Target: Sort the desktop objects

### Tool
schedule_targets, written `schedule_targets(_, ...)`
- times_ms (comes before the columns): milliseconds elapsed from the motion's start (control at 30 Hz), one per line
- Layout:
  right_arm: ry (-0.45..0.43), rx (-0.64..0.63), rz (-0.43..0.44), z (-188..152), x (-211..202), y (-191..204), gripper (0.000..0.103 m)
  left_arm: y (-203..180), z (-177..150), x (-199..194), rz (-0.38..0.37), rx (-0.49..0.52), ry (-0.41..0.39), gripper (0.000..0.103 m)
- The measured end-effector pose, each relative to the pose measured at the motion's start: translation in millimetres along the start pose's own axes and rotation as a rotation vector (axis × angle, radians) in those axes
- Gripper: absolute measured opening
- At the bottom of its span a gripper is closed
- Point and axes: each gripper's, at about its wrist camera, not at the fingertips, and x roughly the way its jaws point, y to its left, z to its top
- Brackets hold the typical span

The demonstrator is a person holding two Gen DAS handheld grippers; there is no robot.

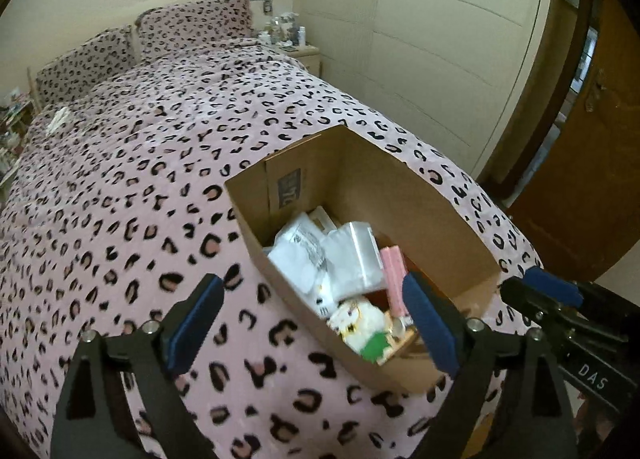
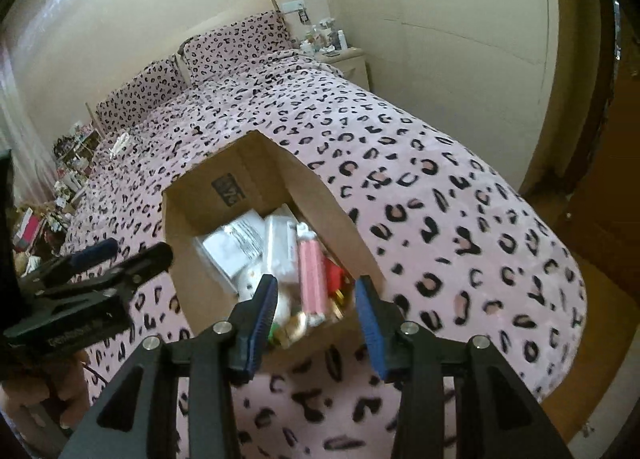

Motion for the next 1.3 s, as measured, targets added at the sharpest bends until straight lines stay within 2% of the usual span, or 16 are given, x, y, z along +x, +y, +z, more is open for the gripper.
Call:
schedule_targets(167, 0.019, -0.021, -0.038, -18.0, -17.9, -5.6, 0.045, -6.9, -20.4, -19.9, 0.050, -0.027, 0.012, 0.097)
schedule_targets(300, 0.064, -0.019, -0.063, -34.1, -20.3, -8.2, 0.045, -12.3, -43.5, -23.5, 0.107, -0.049, 0.060, 0.097)
schedule_targets(433, 0.098, -0.023, -0.082, -44.6, -17.3, -6.4, 0.045, -18.7, -61.6, -16.9, 0.111, -0.051, 0.119, 0.097)
schedule_targets(567, 0.108, -0.053, -0.095, -49.7, -11.3, 1.7, 0.045, -24.1, -72.2, -13.3, 0.123, -0.059, 0.146, 0.097)
schedule_targets(900, 0.076, -0.087, -0.126, -41.4, -5.6, 14.4, 0.046, -23.7, -70.9, -11.0, 0.134, -0.073, 0.141, 0.097)
schedule_targets(1300, 0.060, -0.078, -0.157, -29.7, 6.3, 14.7, 0.046, -21.8, -51.6, 3.5, 0.147, -0.066, 0.135, 0.097)
